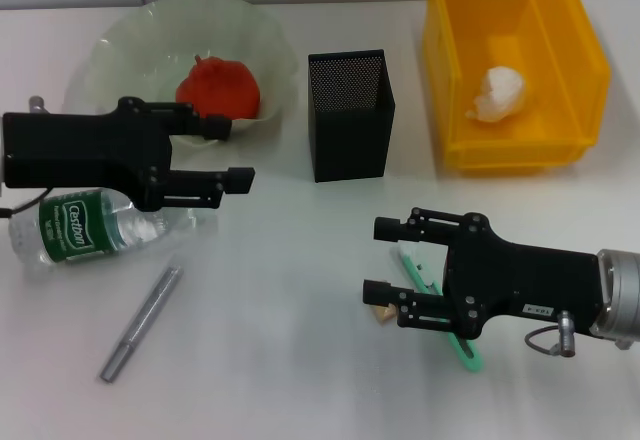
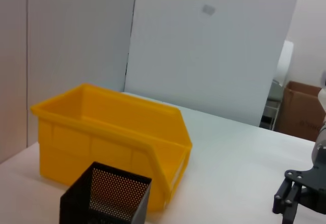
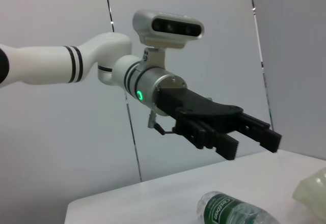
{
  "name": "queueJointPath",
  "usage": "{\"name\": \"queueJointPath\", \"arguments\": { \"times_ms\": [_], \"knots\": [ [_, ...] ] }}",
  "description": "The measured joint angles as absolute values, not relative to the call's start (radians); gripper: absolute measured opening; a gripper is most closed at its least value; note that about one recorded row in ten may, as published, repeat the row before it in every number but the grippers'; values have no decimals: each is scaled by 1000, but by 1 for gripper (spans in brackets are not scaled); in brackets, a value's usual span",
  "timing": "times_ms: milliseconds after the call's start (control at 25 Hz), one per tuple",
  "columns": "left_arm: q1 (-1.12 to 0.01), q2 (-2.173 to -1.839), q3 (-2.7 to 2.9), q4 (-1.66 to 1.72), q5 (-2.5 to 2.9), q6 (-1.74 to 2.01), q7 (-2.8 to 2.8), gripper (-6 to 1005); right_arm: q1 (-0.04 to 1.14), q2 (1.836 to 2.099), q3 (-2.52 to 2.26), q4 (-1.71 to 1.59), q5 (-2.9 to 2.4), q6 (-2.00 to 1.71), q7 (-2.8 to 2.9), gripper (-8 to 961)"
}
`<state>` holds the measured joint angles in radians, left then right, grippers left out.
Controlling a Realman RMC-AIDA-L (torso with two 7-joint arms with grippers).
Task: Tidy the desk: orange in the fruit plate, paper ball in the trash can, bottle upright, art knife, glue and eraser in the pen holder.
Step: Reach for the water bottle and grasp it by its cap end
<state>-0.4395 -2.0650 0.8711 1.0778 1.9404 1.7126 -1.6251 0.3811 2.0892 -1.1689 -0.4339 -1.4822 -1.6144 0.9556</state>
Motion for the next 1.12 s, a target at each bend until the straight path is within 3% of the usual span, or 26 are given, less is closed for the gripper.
{"name": "queueJointPath", "arguments": {
  "times_ms": [440,1120],
  "knots": [
    [-458,-2065,877,1230,2022,1723,-1694,726,385,2088,-1168,-414,-1440,-1610,956,683],
    [-573,-2070,1061,1415,2374,1714,-1936,724,403,2089,-1167,-387,-1399,-1584,956,684]
  ]
}}
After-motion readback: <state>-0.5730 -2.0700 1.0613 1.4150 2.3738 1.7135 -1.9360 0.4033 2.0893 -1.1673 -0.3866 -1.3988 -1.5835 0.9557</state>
